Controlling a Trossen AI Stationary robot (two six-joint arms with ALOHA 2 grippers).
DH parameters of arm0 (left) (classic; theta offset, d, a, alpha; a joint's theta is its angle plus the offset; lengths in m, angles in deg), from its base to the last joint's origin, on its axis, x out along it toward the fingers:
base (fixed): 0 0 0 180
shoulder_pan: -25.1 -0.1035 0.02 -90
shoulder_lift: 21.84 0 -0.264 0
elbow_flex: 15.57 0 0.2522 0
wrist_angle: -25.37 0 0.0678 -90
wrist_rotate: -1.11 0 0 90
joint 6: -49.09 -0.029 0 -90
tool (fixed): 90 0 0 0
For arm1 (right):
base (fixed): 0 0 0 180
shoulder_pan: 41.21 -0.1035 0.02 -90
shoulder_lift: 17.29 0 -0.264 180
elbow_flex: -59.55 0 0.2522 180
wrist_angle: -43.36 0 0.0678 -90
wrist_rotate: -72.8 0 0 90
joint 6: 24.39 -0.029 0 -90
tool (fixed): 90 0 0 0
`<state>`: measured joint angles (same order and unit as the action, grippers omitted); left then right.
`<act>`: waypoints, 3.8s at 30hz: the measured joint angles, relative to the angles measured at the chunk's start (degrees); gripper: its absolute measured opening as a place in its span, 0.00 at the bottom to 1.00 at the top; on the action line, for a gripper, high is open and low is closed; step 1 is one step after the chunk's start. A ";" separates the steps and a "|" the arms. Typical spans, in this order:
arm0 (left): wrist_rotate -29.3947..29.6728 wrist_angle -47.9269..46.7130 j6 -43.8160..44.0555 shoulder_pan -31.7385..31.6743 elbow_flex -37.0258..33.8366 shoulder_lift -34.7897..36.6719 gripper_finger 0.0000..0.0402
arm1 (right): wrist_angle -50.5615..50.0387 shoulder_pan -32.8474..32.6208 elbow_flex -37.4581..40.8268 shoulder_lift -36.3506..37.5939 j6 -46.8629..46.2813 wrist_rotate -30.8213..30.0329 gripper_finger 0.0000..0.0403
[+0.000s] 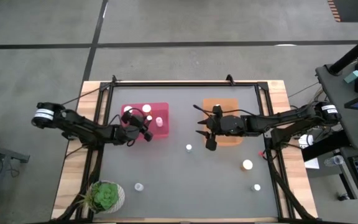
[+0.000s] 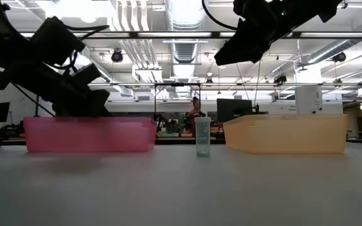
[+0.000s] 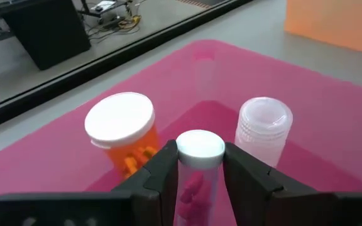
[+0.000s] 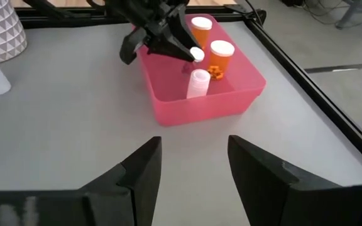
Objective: Pick and place medicine bottles into bin by pill shape (circle, oval)
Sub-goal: Put the pink pill into the pink bin, then put the top blue pill into the orange bin
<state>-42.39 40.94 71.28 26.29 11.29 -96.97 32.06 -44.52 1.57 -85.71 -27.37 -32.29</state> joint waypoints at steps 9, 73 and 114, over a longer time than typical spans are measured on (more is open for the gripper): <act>0.09 0.87 -0.02 -0.41 0.13 -1.58 0.23 | -0.02 -0.02 0.00 0.00 0.00 0.00 0.44; -0.95 -4.30 -18.03 0.05 2.13 21.20 0.46 | -2.66 -0.05 0.00 -0.04 -4.32 0.09 0.44; -22.20 29.69 -51.49 0.03 8.83 21.11 0.46 | -22.39 -5.33 -19.96 -17.48 -9.97 1.24 0.59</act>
<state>-64.59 70.63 19.79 26.32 20.12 -75.86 9.66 -49.85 -18.40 -103.19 -37.34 -31.05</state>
